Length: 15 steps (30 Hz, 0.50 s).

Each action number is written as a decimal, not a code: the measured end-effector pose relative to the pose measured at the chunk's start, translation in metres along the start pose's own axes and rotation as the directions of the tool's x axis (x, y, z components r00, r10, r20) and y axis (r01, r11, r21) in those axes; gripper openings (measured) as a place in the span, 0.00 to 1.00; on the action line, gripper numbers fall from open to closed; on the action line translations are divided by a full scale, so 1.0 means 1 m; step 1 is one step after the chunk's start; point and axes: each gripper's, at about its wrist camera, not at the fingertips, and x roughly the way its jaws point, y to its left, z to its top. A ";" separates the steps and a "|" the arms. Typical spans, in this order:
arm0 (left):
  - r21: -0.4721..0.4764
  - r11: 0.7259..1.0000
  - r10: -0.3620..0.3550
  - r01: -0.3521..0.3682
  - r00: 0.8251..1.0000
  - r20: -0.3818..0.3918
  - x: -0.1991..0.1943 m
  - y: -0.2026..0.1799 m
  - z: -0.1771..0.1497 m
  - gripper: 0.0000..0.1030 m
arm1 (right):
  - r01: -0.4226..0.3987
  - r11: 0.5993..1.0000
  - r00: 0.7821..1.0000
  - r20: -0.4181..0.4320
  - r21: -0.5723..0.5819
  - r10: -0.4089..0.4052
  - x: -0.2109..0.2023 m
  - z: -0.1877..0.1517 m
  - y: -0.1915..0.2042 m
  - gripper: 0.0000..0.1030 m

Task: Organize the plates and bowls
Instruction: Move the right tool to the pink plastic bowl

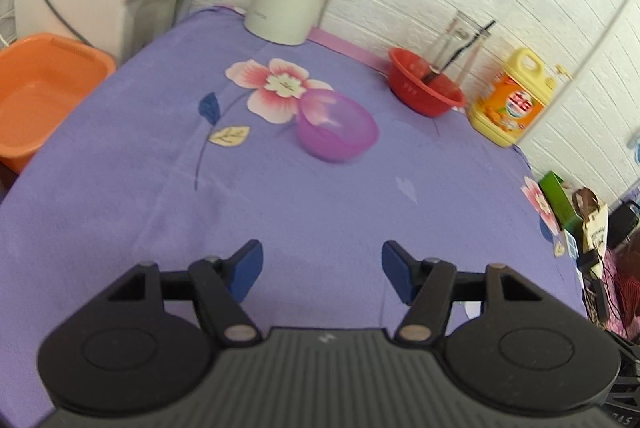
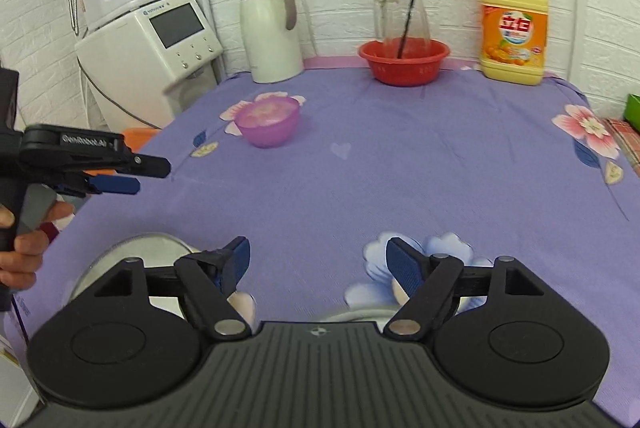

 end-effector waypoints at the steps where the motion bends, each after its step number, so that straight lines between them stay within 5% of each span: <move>1: -0.004 1.000 0.003 -0.003 1.000 0.002 0.003 0.003 0.005 0.63 | -0.010 1.000 1.000 -0.002 -0.003 0.010 0.006 0.006 0.003 1.00; 15: -0.092 0.996 -0.016 0.017 1.000 0.016 0.068 0.022 0.070 0.63 | -0.053 0.998 0.997 -0.050 0.024 0.054 0.113 0.084 0.013 1.00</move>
